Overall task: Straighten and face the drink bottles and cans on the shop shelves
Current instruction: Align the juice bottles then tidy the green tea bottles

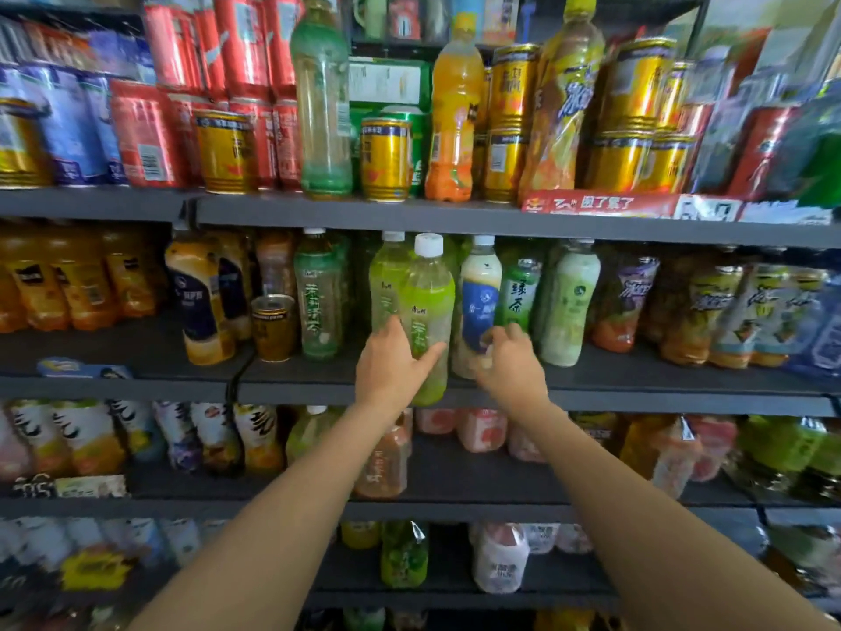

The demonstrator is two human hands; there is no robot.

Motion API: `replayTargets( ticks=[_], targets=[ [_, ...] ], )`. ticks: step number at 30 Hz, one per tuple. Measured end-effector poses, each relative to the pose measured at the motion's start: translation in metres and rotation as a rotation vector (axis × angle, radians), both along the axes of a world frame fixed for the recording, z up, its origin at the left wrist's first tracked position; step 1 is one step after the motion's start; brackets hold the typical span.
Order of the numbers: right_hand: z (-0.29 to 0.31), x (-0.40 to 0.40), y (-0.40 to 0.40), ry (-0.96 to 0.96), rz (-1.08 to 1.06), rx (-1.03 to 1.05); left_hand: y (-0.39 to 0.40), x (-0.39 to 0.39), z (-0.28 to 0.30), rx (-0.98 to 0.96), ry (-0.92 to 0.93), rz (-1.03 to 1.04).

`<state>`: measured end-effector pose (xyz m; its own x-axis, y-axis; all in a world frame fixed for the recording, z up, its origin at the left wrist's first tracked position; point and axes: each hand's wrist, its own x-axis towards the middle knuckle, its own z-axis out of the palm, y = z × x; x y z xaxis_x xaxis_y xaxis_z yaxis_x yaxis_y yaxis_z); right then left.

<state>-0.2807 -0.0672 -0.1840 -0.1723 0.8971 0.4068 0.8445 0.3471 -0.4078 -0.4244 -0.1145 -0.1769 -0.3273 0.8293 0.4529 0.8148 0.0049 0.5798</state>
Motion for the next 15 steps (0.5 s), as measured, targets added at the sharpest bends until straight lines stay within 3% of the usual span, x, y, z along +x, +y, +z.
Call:
replayTargets(
  ticks=[2,5,10,15],
  targets=[
    [0.008,-0.005,0.008,0.085,-0.136,-0.069,0.003,0.008,-0.001,-0.020,-0.011,0.040],
    [0.015,-0.016,0.024,0.075,-0.147,-0.157,0.009,0.018,0.000,-0.066,-0.005,0.102],
    [0.003,-0.024,0.049,0.284,-0.169,-0.297,0.024,0.022,0.006,-0.111,0.026,0.166],
    [-0.005,-0.018,0.054,0.341,-0.182,-0.247,0.037,0.031,0.006,-0.140,0.018,0.197]
  ],
)
